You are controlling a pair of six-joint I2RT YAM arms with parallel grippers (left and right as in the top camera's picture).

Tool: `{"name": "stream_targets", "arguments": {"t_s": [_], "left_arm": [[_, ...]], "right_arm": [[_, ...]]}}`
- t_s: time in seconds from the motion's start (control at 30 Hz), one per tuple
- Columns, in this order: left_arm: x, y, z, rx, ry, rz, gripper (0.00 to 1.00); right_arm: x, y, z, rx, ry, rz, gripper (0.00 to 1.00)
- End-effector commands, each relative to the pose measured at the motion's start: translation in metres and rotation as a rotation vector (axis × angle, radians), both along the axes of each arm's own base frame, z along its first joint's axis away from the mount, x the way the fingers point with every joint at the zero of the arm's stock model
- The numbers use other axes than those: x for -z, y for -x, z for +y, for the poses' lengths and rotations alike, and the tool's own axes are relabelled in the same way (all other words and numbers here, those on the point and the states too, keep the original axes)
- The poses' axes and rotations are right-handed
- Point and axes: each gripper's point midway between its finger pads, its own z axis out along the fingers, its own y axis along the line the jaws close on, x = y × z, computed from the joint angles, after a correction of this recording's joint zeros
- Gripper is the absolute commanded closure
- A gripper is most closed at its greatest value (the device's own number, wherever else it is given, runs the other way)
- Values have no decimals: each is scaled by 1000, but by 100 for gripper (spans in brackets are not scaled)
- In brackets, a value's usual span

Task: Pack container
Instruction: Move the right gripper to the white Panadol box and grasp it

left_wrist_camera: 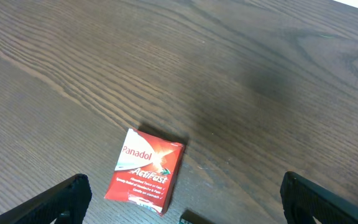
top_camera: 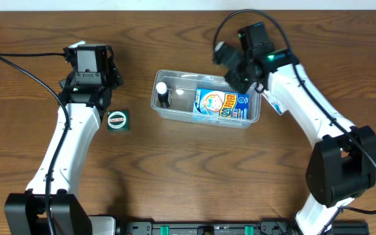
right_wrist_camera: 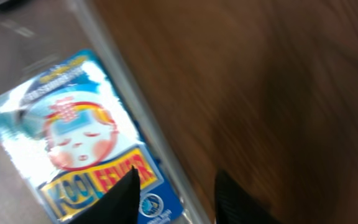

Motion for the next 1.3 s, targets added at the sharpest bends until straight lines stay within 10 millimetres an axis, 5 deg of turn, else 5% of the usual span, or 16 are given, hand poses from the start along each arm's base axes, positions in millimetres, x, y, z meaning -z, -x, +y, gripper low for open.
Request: {"name": "stream_targets", "arguments": {"t_s": [0.0, 0.2, 0.57, 0.73, 0.93, 1.27], "left_arm": [[-7, -1, 3, -11, -11, -13, 2], [-7, -1, 3, -11, -11, -13, 2], [-7, -1, 3, -11, -11, -13, 2], [-7, -1, 3, -11, -11, -13, 2], [-7, -1, 3, -11, -11, -13, 2], [-7, -1, 3, -11, -11, -13, 2]], "right_arm": [[-11, -15, -29, 264, -82, 4, 60], [-23, -26, -79, 465, -142, -2, 51], [-5, -4, -157, 587, -71, 115, 38], [3, 19, -168, 304, 67, 161, 22], [7, 35, -150, 75, -31, 192, 17], [57, 39, -154, 63, -32, 160, 13]]}}
